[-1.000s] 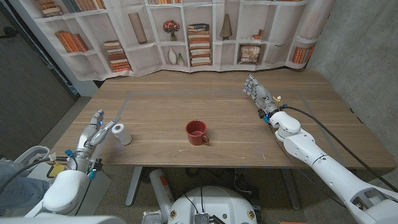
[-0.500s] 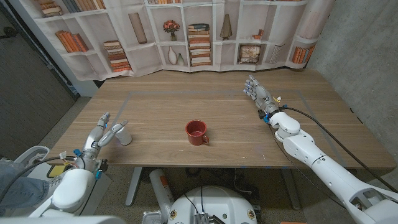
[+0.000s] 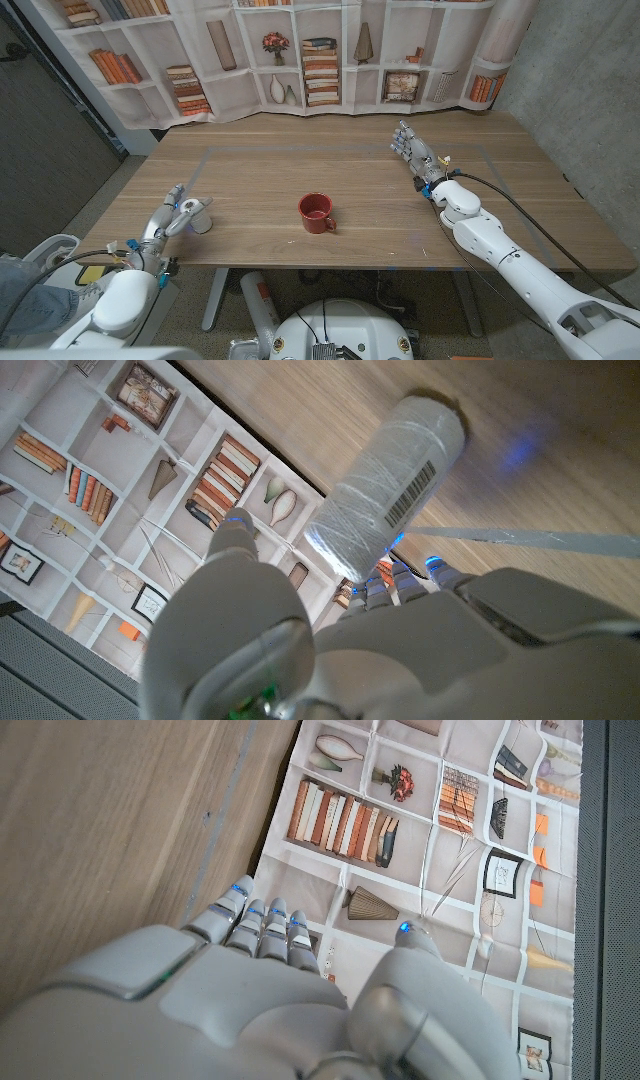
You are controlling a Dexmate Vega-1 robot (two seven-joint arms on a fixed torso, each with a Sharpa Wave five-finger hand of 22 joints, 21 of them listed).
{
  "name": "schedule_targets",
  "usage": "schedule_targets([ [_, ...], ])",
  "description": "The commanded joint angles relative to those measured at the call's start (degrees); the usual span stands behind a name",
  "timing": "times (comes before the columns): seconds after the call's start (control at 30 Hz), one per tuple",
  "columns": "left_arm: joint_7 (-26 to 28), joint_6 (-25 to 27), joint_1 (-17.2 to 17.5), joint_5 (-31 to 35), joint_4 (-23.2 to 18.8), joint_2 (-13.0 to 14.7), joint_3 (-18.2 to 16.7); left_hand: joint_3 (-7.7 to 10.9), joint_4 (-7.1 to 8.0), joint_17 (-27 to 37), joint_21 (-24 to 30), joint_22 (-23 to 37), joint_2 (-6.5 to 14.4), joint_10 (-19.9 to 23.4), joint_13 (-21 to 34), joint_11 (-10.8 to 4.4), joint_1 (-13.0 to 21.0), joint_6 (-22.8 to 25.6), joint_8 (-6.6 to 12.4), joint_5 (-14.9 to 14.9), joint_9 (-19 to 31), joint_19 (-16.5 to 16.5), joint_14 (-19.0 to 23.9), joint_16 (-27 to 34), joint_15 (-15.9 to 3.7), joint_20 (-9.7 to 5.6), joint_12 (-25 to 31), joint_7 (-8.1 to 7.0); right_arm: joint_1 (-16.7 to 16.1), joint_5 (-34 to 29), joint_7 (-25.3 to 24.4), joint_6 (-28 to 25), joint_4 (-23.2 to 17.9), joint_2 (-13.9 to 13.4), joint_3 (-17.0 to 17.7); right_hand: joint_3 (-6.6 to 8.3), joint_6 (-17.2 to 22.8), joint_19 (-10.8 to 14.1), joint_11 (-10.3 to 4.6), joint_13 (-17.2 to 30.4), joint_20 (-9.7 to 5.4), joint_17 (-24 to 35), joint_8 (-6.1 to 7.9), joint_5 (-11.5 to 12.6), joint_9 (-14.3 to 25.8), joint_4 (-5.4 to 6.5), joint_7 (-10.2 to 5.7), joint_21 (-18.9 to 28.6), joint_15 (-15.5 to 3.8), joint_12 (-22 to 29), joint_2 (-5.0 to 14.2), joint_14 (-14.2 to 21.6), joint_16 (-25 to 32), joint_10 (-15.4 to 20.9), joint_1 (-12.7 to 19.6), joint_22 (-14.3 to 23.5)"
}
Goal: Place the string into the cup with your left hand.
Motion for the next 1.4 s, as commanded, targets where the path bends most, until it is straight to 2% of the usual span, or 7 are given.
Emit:
schedule_targets([
  [0.03, 1.92, 3.34, 0.02, 1.52, -1.78, 0.12, 0.67, 0.43, -0.66, 0.21, 0.26, 0.05, 0.39, 0.98, 0.19, -0.1, 1.56, 0.97, 0.68, 0.27, 0.07, 0.07, 0.67, 0.41, 0.27, 0.32, 0.48, -0.13, 0.43, 0.14, 0.46, 0.43, 1.42, 0.82, -0.36, 0.14, 0.43, -0.16, 0.01, 0.27, 0.08, 0.35, 0.02, 0.22, 0.13, -0.26, -0.15, -0.16, 0.28, -0.27, 0.48, 0.17, -0.03, 0.47, -0.01, 0.29],
  [0.4, 2.28, 6.3, 0.32, 2.51, -3.38, 0.44, 0.89, 1.37, -1.62, 0.17, 1.68, 0.08, 1.21, 5.43, 0.23, -1.08, 6.44, 6.17, 1.83, -0.11, 0.07, 5.83, 4.32, 0.95, -1.29, 0.66, 1.6, -0.4, 0.27, 0.36, 0.72, 0.8, 1.88, 0.99, -0.28, 0.07, 0.47, -0.24, 0.03, 0.28, 0.18, 0.36, 0.04, 0.23, 0.13, -0.28, -0.31, -0.18, 0.33, -0.24, 0.51, 0.3, 0.01, 0.55, -0.06, 0.29],
  [0.63, 2.81, 6.23, 0.34, 3.19, -3.49, 0.29, 1.04, 1.96, -1.39, 0.5, 3.29, 0.48, 1.96, 11.41, 0.39, -3.38, 9.57, 11.77, 2.93, -0.68, 0.2, 12.22, 10.67, 2.23, -2.45, 0.77, 2.92, -0.44, 0.15, 0.57, 0.93, 0.89, 2.08, 1.14, -0.31, 0.05, 0.51, -0.27, 0.07, 0.28, 0.26, 0.37, 0.05, 0.23, 0.14, -0.29, -0.29, -0.18, 0.3, -0.24, 0.53, 0.31, 0.01, 0.55, -0.07, 0.3],
  [0.8, 3.79, 6.59, 0.47, 3.53, -3.98, -0.41, 1.12, 2.29, -1.25, 0.7, 3.94, 0.73, 2.43, 14.47, 0.55, -3.82, 10.83, 14.86, 3.63, -1.09, 0.28, 14.57, 13.66, 2.82, -3.1, 0.53, 3.59, -1.26, 0.34, 0.55, 1.21, 0.9, 2.31, 1.21, -0.42, 0.02, 0.53, -0.29, 0.0, 0.28, 0.27, 0.37, 0.06, 0.23, 0.14, -0.31, -0.3, -0.18, 0.3, -0.24, 0.55, 0.34, 0.01, 0.55, -0.09, 0.3],
  [1.0, 3.79, 7.06, 0.52, 3.44, -4.56, -0.66, 1.21, 2.87, -1.03, 1.16, 5.96, 1.34, 3.21, 19.11, 0.91, -6.55, 12.78, 19.84, 4.8, -2.06, 0.43, 19.85, 20.72, 4.53, -5.65, 3.41, 4.37, -3.44, 0.59, 0.69, 1.67, 0.89, 2.75, 1.37, -0.55, -0.02, 0.59, -0.29, 0.12, 0.28, 0.24, 0.38, 0.08, 0.23, 0.14, -0.3, -0.36, -0.18, 0.29, -0.26, 0.56, 0.36, 0.01, 0.53, -0.14, 0.31],
  [1.1, 4.96, 7.03, 0.35, 4.24, -4.55, -1.12, 1.7, 3.29, -0.92, 1.67, 7.15, 1.69, 3.73, 22.05, 1.42, -8.03, 13.82, 23.41, 5.95, -2.71, 0.55, 22.41, 23.92, 5.36, -6.8, 3.33, 4.98, -4.55, 0.68, 0.73, 1.91, 0.87, 2.99, 1.41, -0.61, -0.03, 0.56, -0.31, 0.06, 0.28, 0.26, 0.39, 0.06, 0.23, 0.14, -0.3, -0.36, -0.18, 0.25, -0.26, 0.56, 0.38, 0.02, 0.51, -0.17, 0.31],
  [1.4, 8.21, 6.37, -0.27, 5.3, -4.55, -2.73, 2.75, 4.48, -0.91, 2.63, 9.18, 2.27, 5.37, 25.61, 2.28, -9.16, 15.79, 27.31, 7.35, -3.76, 0.64, 26.19, 27.75, 6.67, -7.02, 3.39, 5.77, -5.95, 0.64, 1.0, 2.39, 0.96, 3.41, 1.32, -0.51, -0.12, 0.56, -0.3, 0.15, 0.29, 0.26, 0.4, 0.06, 0.22, 0.15, -0.28, -0.4, -0.16, 0.29, -0.25, 0.58, 0.41, 0.02, 0.54, -0.28, 0.32],
])
